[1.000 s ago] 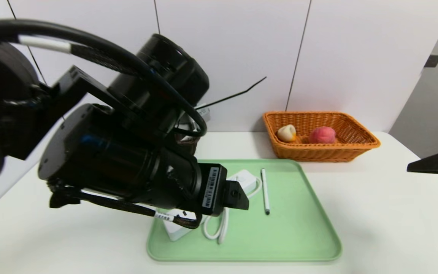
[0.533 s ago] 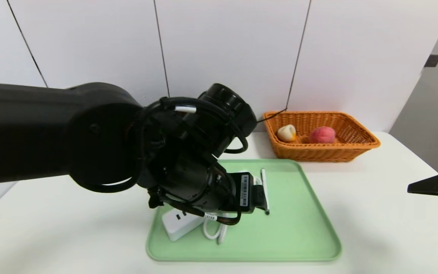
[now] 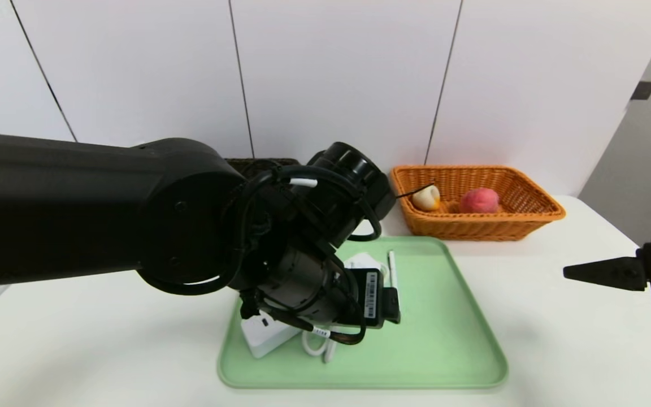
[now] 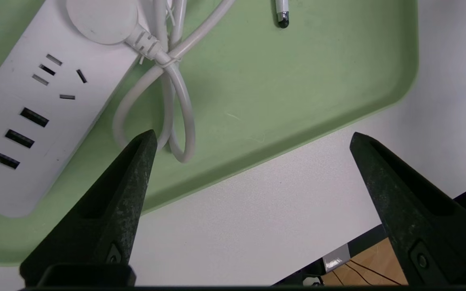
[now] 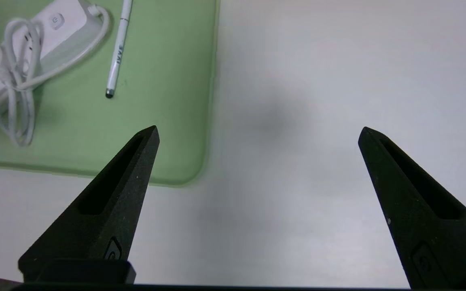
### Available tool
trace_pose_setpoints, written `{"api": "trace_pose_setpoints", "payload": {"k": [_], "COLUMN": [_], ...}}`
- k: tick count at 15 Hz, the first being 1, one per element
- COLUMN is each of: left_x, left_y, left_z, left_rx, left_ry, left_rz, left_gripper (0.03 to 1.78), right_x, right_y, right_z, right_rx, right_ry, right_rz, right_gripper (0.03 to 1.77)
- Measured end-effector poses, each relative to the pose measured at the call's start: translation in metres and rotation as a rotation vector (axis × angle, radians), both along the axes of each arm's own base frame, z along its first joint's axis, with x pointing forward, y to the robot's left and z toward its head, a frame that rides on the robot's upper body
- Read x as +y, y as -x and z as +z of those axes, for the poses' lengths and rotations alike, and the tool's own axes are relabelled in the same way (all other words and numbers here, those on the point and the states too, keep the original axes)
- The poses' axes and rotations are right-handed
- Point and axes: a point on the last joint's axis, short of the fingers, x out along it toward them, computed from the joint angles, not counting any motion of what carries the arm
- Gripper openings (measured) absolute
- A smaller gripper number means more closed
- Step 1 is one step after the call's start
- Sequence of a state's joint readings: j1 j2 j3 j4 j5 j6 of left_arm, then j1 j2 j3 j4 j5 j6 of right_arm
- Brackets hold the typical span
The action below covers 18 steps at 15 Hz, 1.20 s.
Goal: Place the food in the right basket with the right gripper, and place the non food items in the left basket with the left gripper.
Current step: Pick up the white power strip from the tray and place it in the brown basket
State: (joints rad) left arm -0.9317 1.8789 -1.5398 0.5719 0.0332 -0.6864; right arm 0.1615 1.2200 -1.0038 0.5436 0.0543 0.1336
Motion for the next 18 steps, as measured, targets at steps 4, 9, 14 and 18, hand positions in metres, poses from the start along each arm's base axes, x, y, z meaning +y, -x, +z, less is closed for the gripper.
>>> {"api": "trace_pose_setpoints", "payload": {"k": [4,9,14,18], "left_x": [-0.006,-0.015,-0.024,-0.027], "left_y": [0.001,-0.002,-0.008,-0.011], "left_z": [-0.003,-0.010,-0.016,-0.023], "left_rx": [-0.035,0.013,0.030,0.049], "left_ry": [-0.032,-0.035,-0.044,-0.048], "left_rz": [0.028,0.074,0.083,0.104], "left_gripper": [1.69,1.69,1.69,1.69], "right_x": [0.000,-0.008,-0.019,-0.023], "right_y": [-0.010,-0.020,-0.024,-0.025], "right_z": [-0.014,-0.021,-0.023,-0.023], "right_rx": [0.034,0.065,0.080,0.085], "right_ry": [0.068,0.081,0.080,0.079], "right_rz": [0.039,-0.022,-0.087,-0.108], "right_gripper": [1.70,1.70,1.70,1.71]}}
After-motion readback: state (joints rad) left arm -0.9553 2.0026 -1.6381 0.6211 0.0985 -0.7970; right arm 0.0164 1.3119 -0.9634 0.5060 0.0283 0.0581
